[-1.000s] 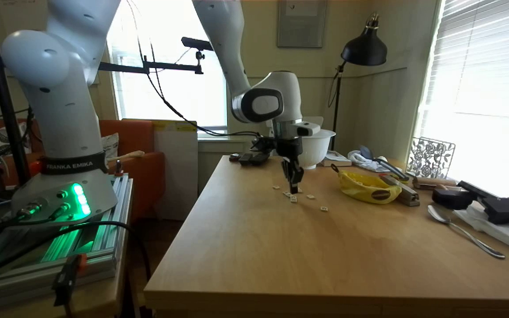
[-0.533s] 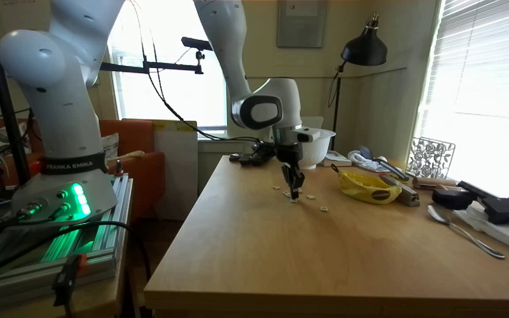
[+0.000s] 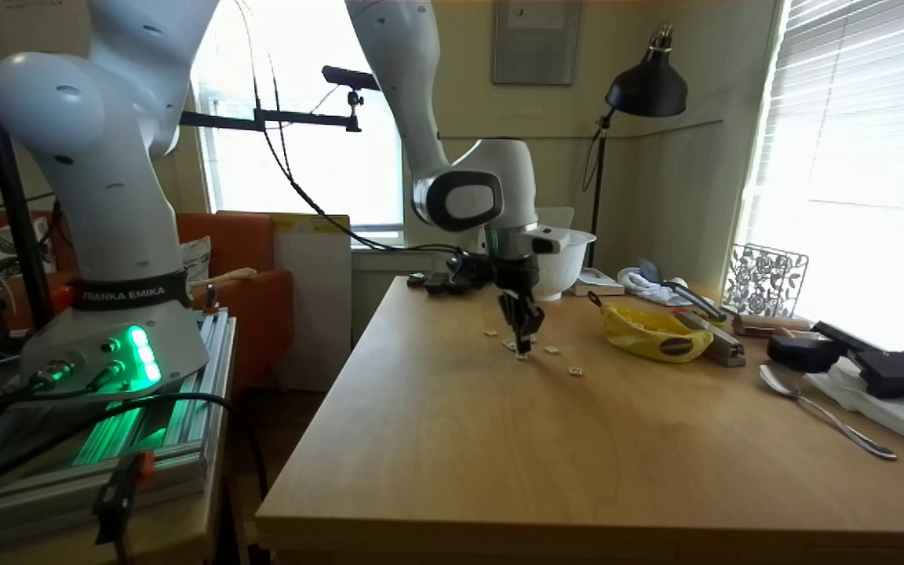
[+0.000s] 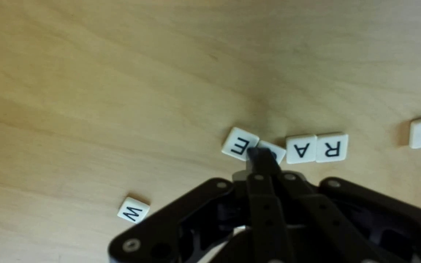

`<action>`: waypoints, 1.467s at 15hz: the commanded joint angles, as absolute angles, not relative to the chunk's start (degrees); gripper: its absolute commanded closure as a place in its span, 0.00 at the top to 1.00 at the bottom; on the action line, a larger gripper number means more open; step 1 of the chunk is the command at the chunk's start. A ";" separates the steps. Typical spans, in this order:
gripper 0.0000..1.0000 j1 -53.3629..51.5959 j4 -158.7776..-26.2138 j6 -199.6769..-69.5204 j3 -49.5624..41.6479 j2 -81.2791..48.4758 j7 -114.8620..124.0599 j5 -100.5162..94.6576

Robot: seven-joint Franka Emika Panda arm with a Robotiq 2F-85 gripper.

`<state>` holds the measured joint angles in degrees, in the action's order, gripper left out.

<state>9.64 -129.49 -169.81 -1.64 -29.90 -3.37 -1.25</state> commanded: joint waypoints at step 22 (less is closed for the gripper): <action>0.00 18.67 -129.85 -167.20 6.06 -30.05 -22.63 -1.66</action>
